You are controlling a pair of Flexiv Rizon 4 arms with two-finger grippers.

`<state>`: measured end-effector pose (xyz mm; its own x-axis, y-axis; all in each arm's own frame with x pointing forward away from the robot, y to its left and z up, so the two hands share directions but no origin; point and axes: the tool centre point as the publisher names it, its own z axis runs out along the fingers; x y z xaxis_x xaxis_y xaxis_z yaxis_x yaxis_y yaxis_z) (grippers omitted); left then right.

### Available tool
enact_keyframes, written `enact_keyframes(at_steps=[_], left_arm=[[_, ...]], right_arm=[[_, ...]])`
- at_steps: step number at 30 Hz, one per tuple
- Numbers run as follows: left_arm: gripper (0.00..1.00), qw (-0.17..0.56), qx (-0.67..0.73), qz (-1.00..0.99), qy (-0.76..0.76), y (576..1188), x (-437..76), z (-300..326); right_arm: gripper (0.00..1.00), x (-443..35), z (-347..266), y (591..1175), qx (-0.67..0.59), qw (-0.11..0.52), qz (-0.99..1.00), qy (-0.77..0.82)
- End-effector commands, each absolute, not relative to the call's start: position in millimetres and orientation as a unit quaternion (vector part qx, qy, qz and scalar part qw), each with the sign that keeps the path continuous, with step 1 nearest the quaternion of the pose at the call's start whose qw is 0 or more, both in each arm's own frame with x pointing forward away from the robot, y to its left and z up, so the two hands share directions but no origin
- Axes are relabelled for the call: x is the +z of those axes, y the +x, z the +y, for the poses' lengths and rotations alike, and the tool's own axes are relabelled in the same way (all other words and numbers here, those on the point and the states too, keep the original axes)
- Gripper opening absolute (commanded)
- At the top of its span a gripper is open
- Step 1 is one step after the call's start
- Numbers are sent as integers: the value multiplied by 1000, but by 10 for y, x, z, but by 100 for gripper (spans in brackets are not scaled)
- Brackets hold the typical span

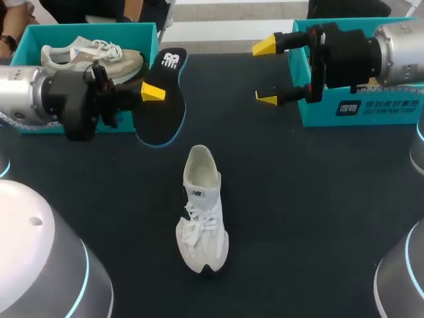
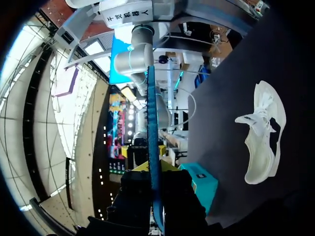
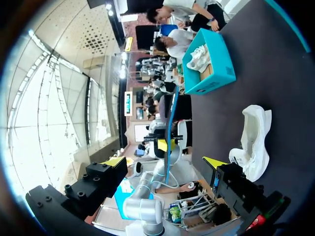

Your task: Take the shoe out of the shoebox, open the shoe tongue, remove and reinsert the insole, then place the shoe into the shoebox

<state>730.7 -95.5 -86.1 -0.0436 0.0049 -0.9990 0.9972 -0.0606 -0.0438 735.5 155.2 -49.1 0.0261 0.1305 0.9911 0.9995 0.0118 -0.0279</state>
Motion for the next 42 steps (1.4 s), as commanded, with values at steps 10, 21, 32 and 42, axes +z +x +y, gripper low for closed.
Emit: enact_keyframes(at_steps=[10,21,32,42], left_arm=[[0,123,-646,718,228,7160,-888,-953],[0,-148,-671,726,-25,7151,-781,-963],[0,-255,-674,681,-131,7204,-724,-977],[0,-255,-674,681,-131,7204,-724,-977]], right_arm=[[100,-497,1568,7360,-456,476,-528,-535],[100,-497,1568,7360,-456,476,-528,-535],[100,-497,1568,7360,-456,476,-528,-535],[100,-497,1568,7360,-456,476,-528,-535]])
